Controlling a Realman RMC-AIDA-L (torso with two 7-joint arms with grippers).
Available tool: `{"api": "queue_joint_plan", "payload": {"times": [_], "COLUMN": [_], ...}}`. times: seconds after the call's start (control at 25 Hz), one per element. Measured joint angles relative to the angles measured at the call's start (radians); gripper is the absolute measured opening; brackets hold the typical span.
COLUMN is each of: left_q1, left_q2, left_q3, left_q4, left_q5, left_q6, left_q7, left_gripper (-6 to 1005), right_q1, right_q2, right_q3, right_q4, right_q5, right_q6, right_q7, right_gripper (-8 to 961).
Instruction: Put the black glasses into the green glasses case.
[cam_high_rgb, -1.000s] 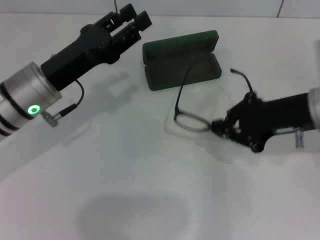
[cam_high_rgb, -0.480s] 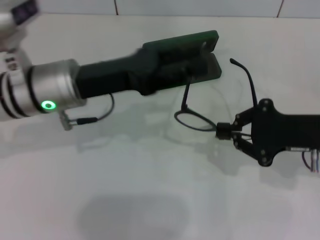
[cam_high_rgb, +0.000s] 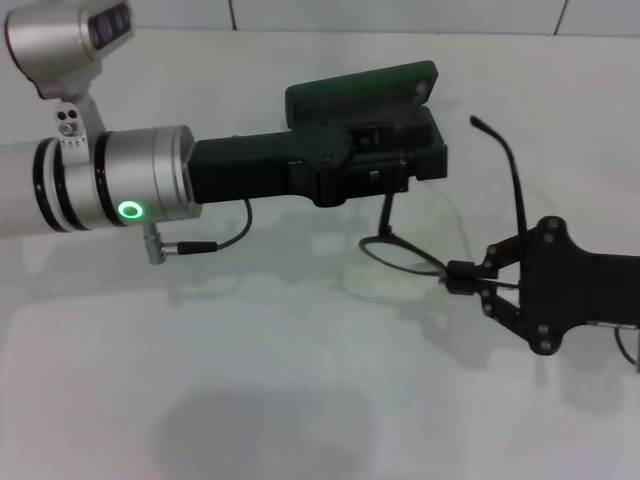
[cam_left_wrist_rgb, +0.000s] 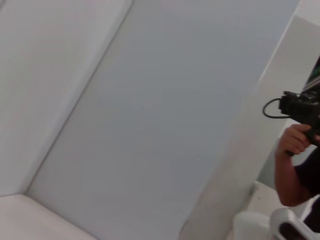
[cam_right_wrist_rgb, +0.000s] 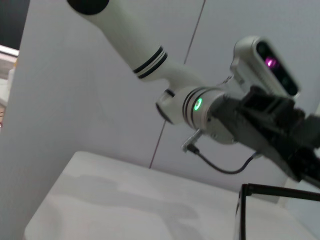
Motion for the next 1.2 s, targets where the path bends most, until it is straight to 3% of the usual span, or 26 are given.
{"api": "queue_joint_plan", "payload": {"times": [0.48, 0.8, 1.04, 1.2], "left_q1": [-0.022, -0.054, -0.054, -0.039], "left_q2": [-0.008, -0.027, -0.022, -0.011], "left_q3": [0.005, 0.008, -0.003, -0.072], "left_q4": [-0.003, 0.001, 0.01, 0.005], "left_q5": [0.107, 0.173, 0.171, 0.173], "left_q6": [-0.012, -0.012, -0.011, -0.038], "left_q7": [-0.102, -0.134, -0.143, -0.138], "left_gripper": [578, 577, 576, 576], "right_q1": [-0.011, -0.011, -0.011, -0.019], "right_q2": [0.0, 0.0, -0.001, -0.004], "right_q3": [-0.001, -0.002, 0.002, 0.018], "right_q4": [0.013, 0.029, 0.039, 0.04], "right_q5": [0.019, 0.02, 0.02, 0.02], "right_q6": [-0.028, -0.035, -0.068, -0.122], "right_q7": [-0.05, -0.074, -0.082, -0.111], "right_gripper": [52, 52, 52, 52]}}
